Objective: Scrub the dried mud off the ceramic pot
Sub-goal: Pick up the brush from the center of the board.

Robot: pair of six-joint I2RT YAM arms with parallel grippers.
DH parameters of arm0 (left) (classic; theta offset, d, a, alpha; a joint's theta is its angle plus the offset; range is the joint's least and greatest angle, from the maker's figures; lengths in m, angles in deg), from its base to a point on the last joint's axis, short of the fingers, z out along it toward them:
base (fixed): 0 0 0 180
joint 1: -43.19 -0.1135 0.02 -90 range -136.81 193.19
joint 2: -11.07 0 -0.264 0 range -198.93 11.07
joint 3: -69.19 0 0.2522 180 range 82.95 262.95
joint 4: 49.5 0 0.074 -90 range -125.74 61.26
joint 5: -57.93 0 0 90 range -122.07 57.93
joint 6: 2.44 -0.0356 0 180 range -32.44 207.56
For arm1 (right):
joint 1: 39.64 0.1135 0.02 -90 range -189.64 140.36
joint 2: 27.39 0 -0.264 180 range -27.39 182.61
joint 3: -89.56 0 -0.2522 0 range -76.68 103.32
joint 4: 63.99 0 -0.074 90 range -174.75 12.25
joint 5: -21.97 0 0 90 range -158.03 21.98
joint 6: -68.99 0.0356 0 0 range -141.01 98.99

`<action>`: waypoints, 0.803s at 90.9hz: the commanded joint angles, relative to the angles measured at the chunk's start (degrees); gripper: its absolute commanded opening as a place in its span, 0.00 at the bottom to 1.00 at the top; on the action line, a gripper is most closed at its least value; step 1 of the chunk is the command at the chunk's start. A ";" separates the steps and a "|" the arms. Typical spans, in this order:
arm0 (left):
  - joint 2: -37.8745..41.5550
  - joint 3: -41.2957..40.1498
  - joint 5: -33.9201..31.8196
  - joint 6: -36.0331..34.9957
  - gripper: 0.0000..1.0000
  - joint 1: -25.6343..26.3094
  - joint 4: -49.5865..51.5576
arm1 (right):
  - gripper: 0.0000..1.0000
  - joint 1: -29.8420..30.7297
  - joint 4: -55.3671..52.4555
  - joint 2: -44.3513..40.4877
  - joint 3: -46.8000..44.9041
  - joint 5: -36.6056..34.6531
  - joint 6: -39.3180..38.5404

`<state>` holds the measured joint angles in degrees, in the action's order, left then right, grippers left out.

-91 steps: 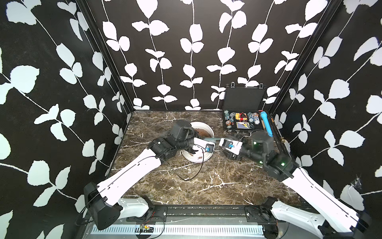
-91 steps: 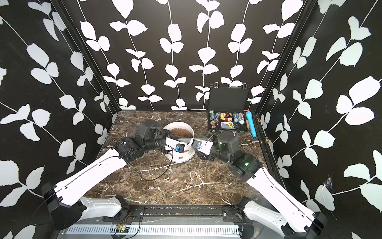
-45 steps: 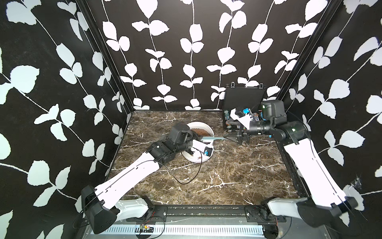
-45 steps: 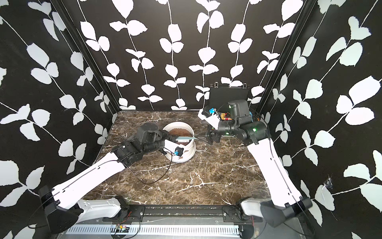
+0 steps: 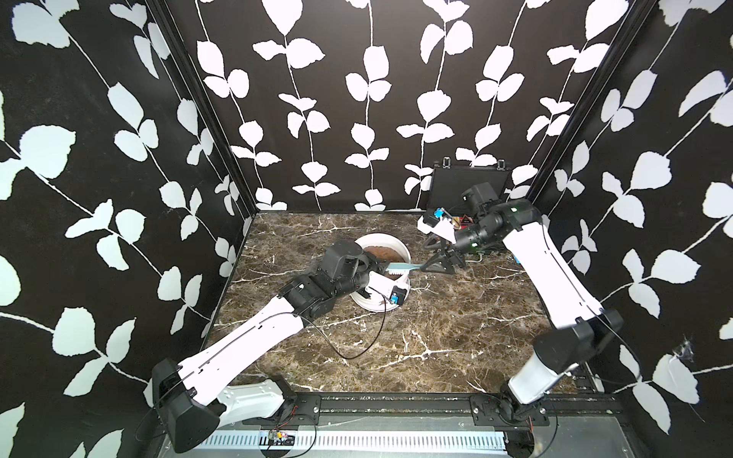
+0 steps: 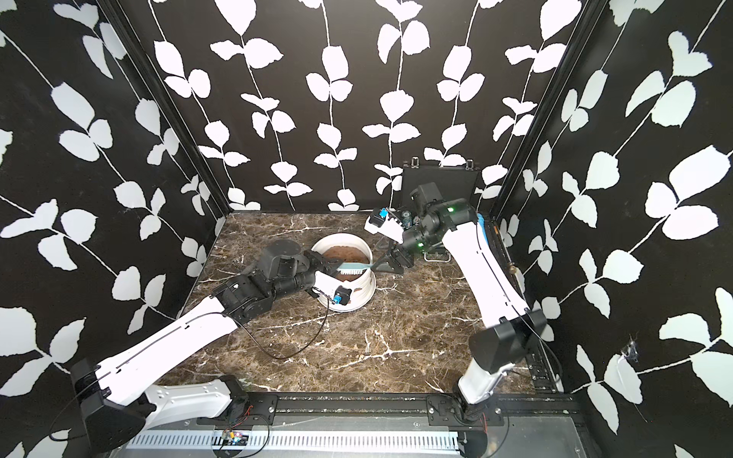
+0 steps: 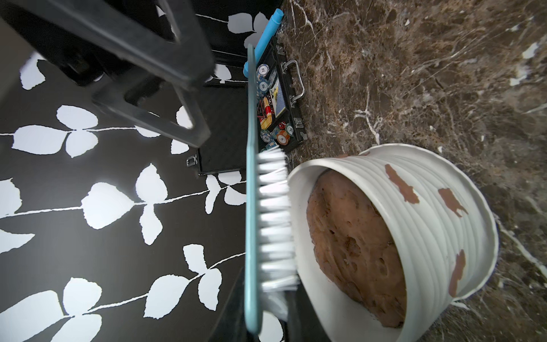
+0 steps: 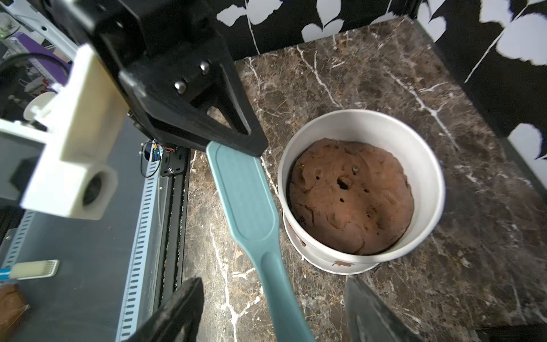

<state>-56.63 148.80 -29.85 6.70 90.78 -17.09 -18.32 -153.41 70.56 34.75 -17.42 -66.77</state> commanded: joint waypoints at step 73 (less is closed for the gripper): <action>0.64 -0.63 -2.22 -2.60 0.18 0.39 -4.20 | 0.51 2.51 -9.79 5.73 0.13 7.30 -8.41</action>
<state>-56.63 148.47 -31.95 4.16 91.00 -19.45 -16.62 -161.10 75.67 33.57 -11.51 -73.96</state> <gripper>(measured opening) 0.185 0.535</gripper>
